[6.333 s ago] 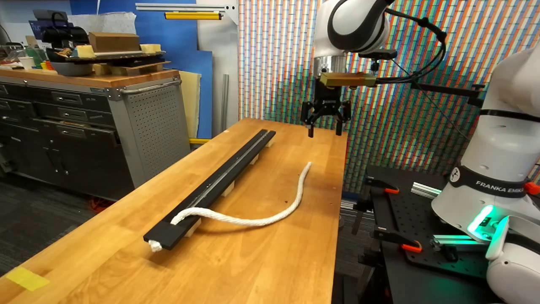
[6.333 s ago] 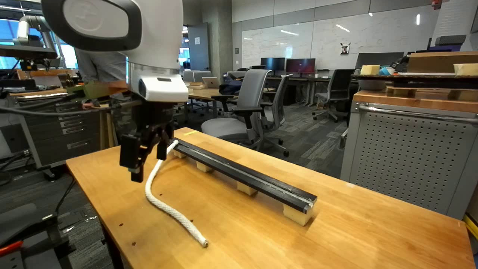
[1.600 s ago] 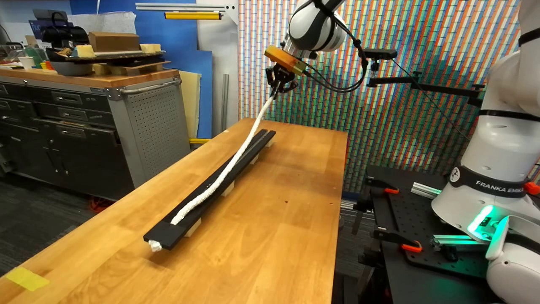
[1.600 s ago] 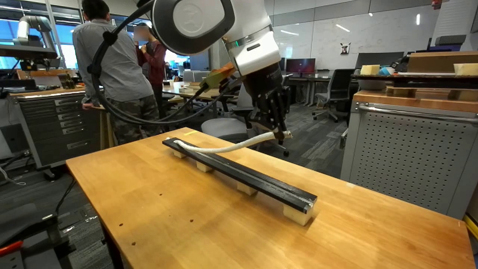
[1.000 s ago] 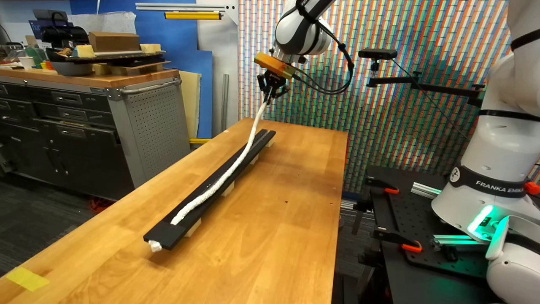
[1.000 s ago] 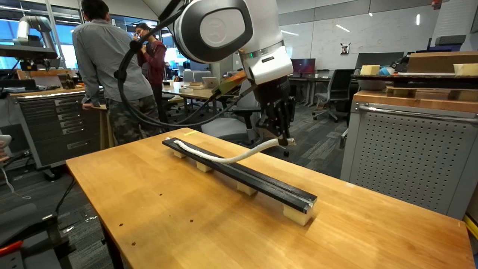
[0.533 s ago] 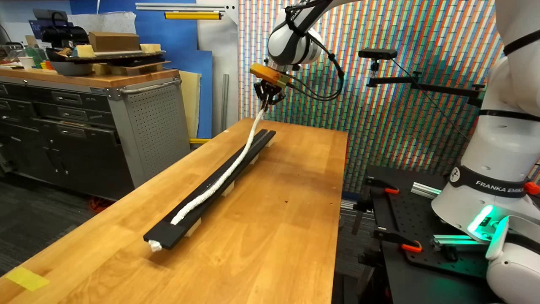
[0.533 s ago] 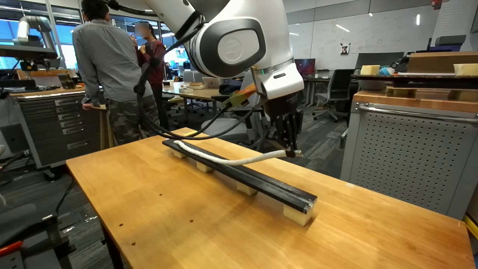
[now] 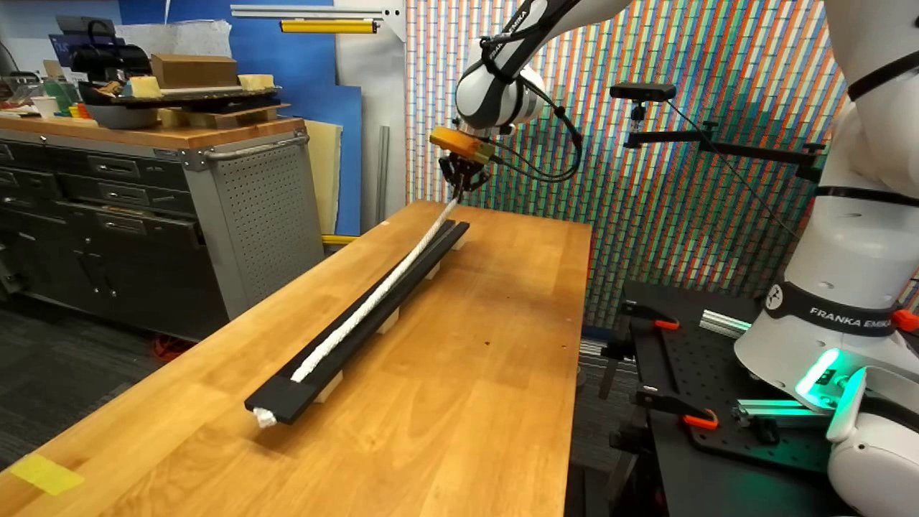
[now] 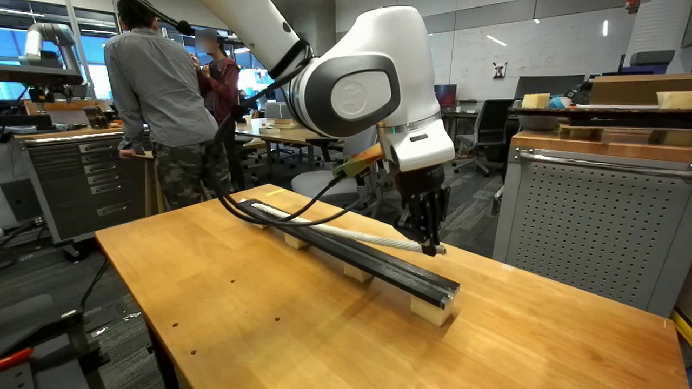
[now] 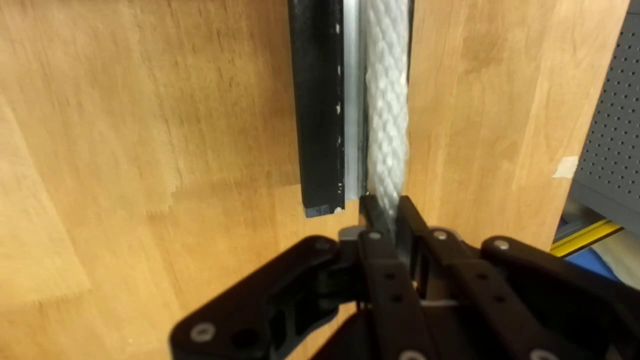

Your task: Put the rope in the groove on the black object

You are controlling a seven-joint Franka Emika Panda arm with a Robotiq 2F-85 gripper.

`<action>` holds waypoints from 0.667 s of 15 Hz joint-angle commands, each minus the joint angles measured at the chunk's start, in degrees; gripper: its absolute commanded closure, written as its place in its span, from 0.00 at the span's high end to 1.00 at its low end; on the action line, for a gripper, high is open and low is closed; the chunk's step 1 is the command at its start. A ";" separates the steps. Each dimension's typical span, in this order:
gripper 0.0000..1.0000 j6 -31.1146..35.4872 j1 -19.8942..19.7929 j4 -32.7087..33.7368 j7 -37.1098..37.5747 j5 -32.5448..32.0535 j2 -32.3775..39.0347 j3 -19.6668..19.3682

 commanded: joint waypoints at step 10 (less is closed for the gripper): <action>0.03 -6.10 -1.27 8.28 -0.24 -0.09 7.42 -0.66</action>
